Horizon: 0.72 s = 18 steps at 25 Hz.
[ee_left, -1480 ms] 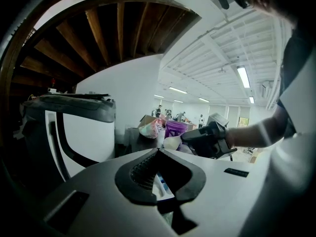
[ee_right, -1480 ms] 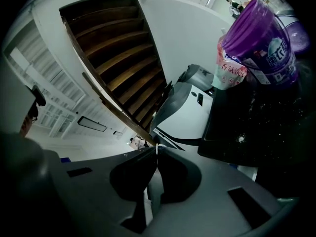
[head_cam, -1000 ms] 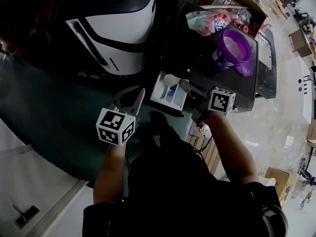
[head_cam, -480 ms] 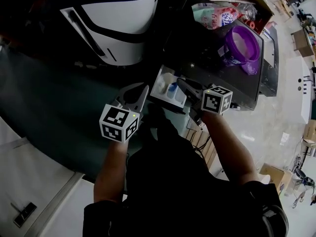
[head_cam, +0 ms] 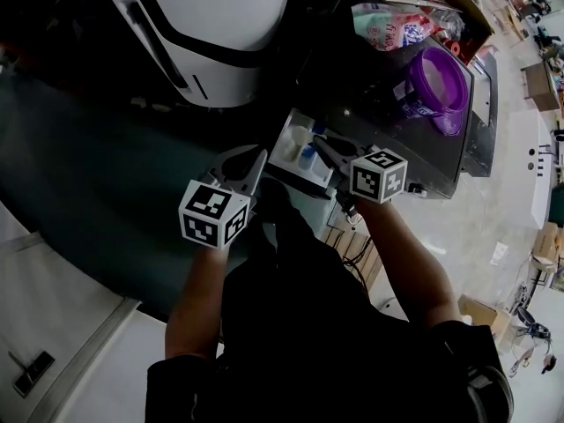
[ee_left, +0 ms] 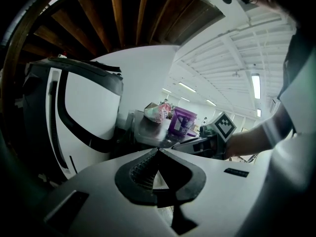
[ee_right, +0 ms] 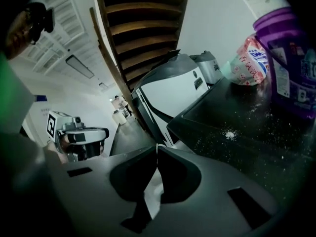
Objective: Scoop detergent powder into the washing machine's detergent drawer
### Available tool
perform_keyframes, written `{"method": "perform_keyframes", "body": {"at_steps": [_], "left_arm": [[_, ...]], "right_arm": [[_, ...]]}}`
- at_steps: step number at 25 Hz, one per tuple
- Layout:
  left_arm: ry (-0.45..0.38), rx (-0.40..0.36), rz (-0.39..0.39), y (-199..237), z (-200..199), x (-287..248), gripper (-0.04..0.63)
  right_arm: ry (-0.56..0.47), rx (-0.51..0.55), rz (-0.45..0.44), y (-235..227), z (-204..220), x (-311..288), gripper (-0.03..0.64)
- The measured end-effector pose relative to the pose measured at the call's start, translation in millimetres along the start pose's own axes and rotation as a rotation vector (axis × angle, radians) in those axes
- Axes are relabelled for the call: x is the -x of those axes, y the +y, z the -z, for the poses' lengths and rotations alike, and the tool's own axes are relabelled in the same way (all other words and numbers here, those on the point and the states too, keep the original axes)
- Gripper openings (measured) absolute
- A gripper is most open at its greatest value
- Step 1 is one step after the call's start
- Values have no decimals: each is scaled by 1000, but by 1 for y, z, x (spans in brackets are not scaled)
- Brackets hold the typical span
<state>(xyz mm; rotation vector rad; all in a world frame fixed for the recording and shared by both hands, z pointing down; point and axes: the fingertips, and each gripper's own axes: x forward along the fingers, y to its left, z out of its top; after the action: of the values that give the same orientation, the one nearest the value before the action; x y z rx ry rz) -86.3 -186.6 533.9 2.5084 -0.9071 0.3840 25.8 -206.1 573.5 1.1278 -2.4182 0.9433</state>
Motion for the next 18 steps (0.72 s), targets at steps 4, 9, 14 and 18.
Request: {"method": "perform_keyframes", "body": {"at_steps": [4,9,14,18], "left_arm": [[-2,10,-4,1,1,4,8],[-4,20,-16,6,5,10,8],[-5,31,-19,9,10,15,8],[-6,34,-21,10,11,18,8]], "right_arm": [[30,81,20,3,2,-3,20],[65,188,50,7,3,-7,20],[107,303,79,12,7,-11,20],[126,375,94,16,9,-15,20]]}}
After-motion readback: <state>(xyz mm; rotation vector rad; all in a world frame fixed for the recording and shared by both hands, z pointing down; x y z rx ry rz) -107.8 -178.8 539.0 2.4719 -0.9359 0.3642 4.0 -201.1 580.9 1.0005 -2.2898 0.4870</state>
